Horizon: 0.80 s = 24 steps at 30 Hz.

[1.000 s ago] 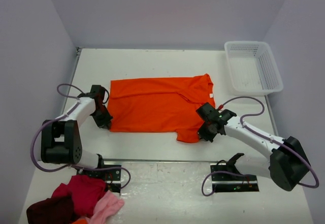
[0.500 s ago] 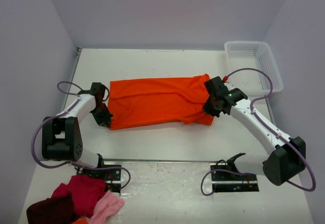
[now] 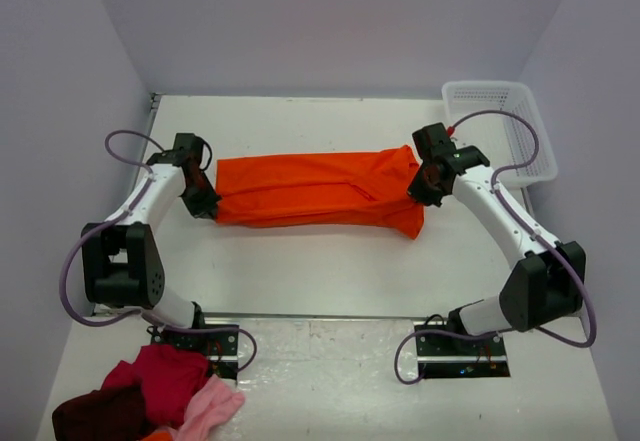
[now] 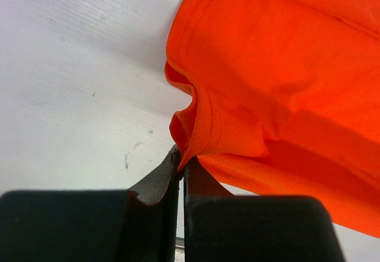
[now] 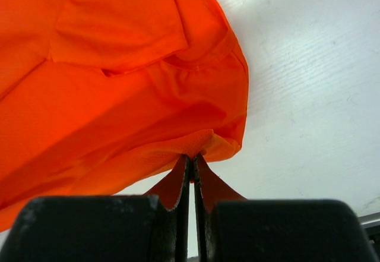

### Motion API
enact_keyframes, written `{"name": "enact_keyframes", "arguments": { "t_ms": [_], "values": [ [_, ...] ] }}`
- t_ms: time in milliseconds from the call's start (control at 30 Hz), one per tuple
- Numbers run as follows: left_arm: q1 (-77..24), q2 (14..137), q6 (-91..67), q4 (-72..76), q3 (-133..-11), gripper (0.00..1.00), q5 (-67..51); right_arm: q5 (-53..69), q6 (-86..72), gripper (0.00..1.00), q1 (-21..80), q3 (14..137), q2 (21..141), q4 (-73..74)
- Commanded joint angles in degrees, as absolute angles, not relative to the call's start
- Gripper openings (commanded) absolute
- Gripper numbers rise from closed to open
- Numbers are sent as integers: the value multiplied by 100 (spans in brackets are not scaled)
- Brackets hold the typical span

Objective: Fold and stack the t-shirts
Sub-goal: Fold the other side of the tshirt into a rectangle

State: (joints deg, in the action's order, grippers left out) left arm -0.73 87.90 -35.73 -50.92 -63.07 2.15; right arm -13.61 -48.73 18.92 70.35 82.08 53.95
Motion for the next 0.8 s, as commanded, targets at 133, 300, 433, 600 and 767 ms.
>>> {"name": "enact_keyframes", "arguments": {
  "t_ms": [133,300,433,600,767],
  "values": [
    [0,9201,-3384,-5229,-6776,0,369,-1310,-4403,0,1503,7787,8657,5467],
    [0,9369,-3384,-5195,-6943,0,352,-1292,-4176,0,1354,8015,8973,5458],
    [0,9623,-3358,-5177,-7250,0,308,-1178,-4078,0,1222,8200,9219,5344],
    [0,9905,-3349,-5186,-7593,0,237,-1186,-3964,0,1152,8586,9562,5353],
    [0,10186,-3305,-5177,-7848,0,246,-1064,-3867,0,1011,8973,9852,5405]
  ]
}}
